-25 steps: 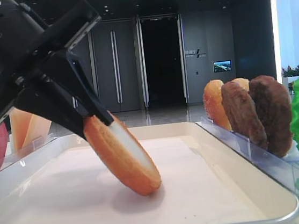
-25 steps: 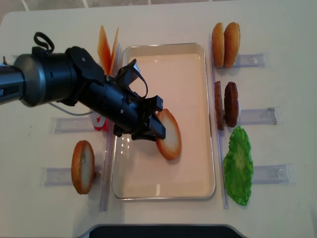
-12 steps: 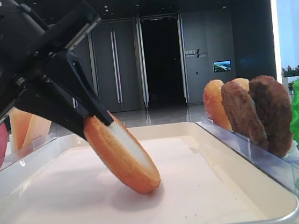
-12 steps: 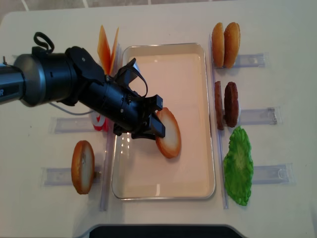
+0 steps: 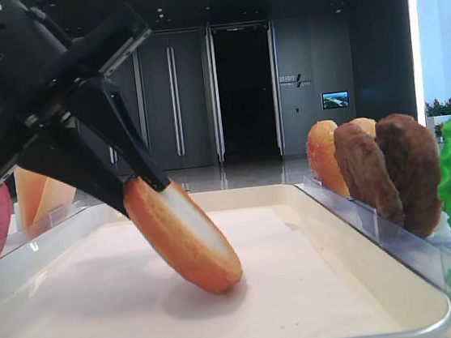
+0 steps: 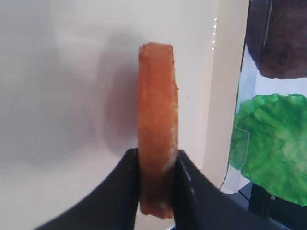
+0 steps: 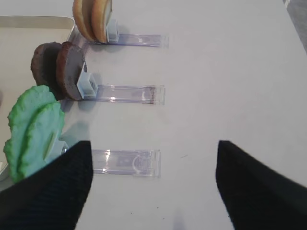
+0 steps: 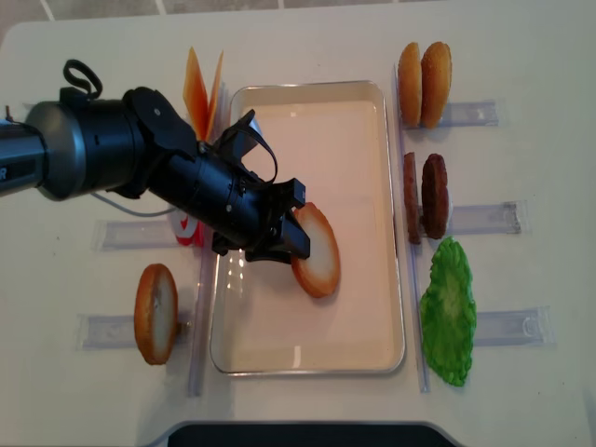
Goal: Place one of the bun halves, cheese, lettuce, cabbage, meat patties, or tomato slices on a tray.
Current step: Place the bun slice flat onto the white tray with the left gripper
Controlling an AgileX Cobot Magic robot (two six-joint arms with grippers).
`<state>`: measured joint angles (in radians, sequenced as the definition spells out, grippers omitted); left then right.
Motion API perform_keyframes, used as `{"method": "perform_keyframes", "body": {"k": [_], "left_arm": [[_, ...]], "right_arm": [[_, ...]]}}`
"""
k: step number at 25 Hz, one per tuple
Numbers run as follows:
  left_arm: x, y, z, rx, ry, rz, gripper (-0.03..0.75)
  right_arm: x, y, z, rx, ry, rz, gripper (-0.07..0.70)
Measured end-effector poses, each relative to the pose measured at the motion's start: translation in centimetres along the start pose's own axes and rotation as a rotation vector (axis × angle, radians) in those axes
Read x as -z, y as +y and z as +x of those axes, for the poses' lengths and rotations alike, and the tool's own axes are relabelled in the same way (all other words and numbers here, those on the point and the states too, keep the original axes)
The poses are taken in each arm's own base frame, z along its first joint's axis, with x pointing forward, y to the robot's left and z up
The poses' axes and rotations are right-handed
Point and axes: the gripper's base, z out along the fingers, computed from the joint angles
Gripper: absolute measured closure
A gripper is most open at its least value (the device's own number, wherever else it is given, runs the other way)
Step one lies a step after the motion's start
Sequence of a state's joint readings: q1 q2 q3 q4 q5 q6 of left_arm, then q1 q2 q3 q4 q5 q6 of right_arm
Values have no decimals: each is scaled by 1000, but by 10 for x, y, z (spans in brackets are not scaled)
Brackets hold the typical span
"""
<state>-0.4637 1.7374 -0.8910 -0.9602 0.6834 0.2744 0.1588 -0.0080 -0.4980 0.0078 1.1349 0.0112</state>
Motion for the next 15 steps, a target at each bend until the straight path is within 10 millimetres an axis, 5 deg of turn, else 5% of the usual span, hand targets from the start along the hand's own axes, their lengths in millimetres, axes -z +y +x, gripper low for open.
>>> {"method": "perform_keyframes", "body": {"k": [15], "left_arm": [[0, 2, -1, 65, -17, -17, 305]], "right_arm": [[0, 0, 0, 0, 0, 0, 96]]}}
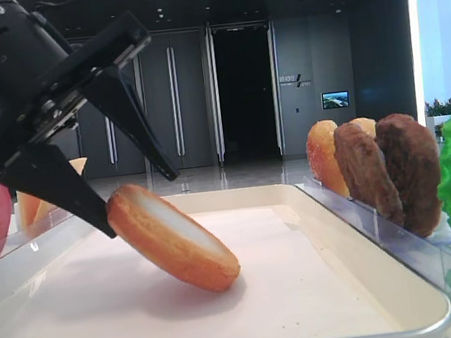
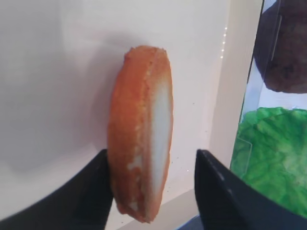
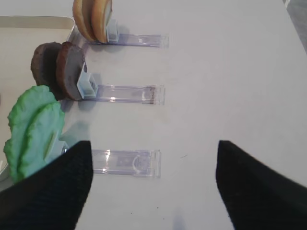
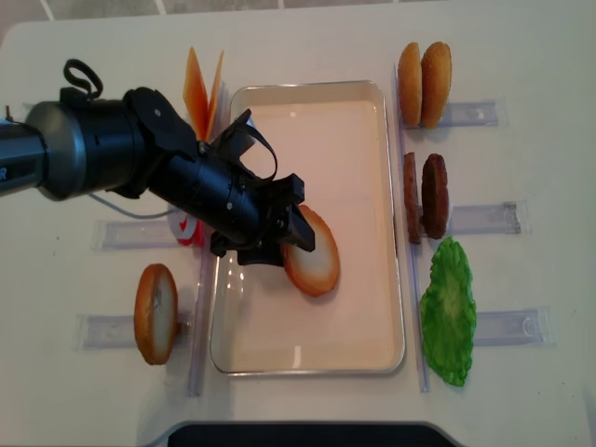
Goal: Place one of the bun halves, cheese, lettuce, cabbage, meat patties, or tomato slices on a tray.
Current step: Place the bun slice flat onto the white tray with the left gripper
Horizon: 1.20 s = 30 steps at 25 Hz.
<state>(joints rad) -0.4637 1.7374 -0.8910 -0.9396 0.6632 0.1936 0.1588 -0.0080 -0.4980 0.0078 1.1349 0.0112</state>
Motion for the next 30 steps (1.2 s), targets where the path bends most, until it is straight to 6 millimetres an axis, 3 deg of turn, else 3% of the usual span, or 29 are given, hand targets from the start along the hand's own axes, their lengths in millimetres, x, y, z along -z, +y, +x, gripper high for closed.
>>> {"method": "perform_keyframes", "body": {"k": [30], "left_arm": [[1, 9, 6, 73, 65, -101, 26]], "right_arm": [[0, 0, 0, 0, 0, 0, 97]]}}
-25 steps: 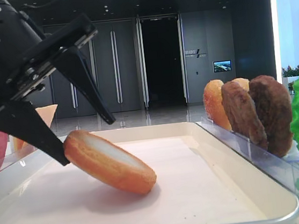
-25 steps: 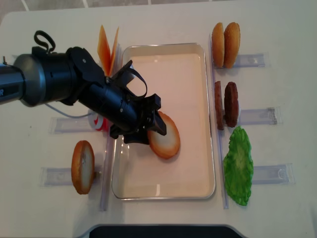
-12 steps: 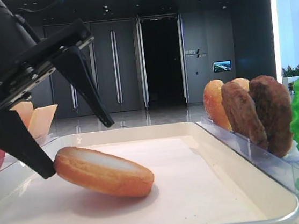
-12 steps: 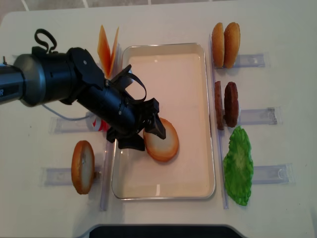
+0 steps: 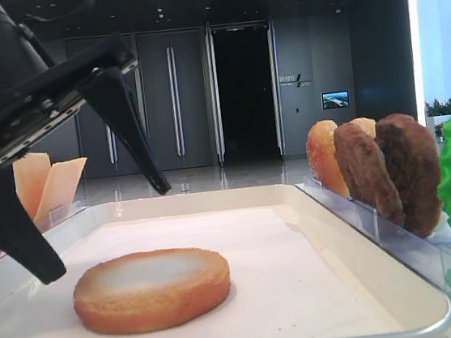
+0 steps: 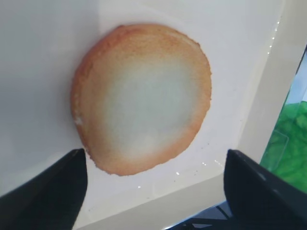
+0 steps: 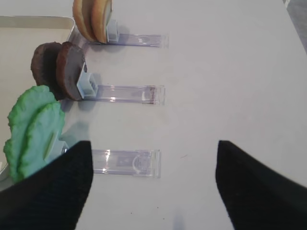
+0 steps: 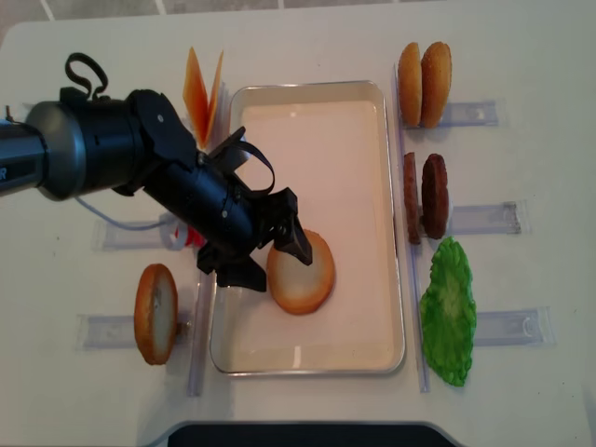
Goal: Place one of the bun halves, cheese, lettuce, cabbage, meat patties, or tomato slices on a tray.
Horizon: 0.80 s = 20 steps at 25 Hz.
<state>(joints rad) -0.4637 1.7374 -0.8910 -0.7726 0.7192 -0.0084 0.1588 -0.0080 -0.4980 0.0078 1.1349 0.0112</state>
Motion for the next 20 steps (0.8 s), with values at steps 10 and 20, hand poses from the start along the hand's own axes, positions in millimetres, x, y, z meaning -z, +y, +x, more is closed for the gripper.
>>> {"method": "perform_keyframes", "body": {"k": [10, 20], "left_arm": [[1, 4, 4, -20, 48, -50, 24], [20, -22, -12, -86, -9, 1, 24]], "right_arm": [[0, 0, 0, 0, 0, 0, 97], [0, 0, 0, 0, 0, 0, 97]]}}
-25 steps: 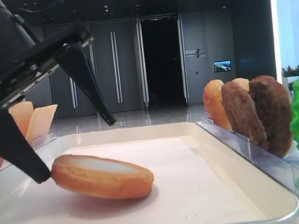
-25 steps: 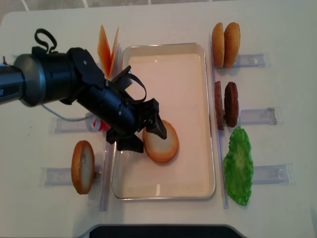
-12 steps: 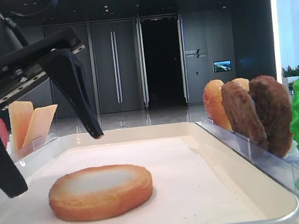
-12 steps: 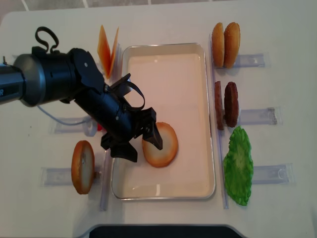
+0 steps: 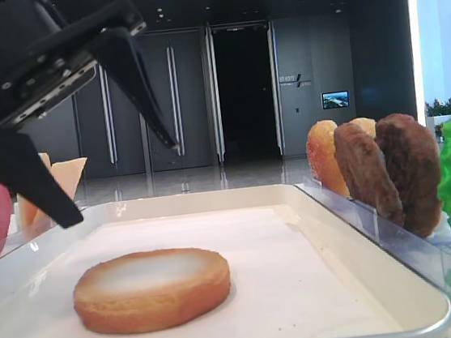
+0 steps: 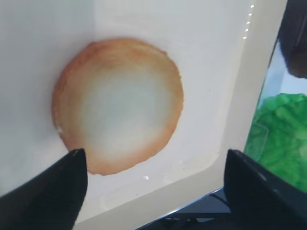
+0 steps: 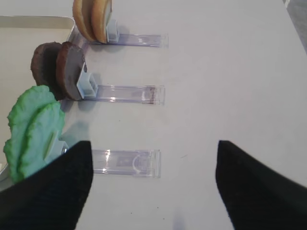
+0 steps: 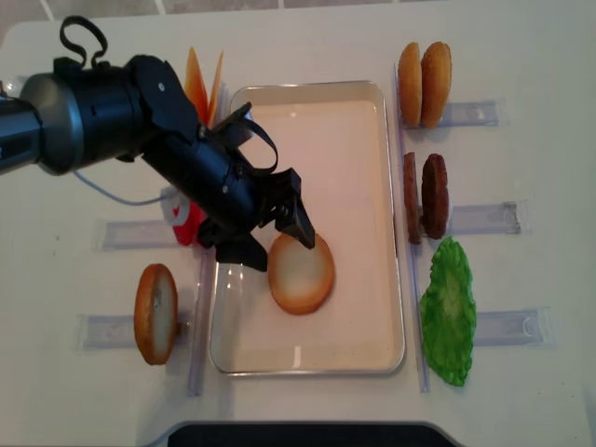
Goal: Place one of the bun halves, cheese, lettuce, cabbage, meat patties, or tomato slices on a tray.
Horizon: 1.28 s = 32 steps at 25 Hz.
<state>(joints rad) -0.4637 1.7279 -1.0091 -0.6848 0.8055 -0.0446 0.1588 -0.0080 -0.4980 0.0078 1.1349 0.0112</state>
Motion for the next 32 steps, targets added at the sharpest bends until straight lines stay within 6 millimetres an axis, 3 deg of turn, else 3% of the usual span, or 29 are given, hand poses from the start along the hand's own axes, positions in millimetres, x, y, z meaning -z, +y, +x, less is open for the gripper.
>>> {"method": "perform_keyframes", "body": {"k": [12, 18, 25, 32], "left_arm": [[59, -47, -23, -181, -154, 49, 24], [78, -60, -33, -241, -216, 36, 24], [81, -51, -34, -250, -212, -83, 24], [102, -26, -41, -295, -225, -474, 24]], "right_arm": [[0, 0, 0, 0, 0, 0, 97], [0, 0, 0, 0, 0, 0, 97], [0, 0, 0, 0, 0, 0, 97], [0, 0, 0, 0, 0, 0, 97]]}}
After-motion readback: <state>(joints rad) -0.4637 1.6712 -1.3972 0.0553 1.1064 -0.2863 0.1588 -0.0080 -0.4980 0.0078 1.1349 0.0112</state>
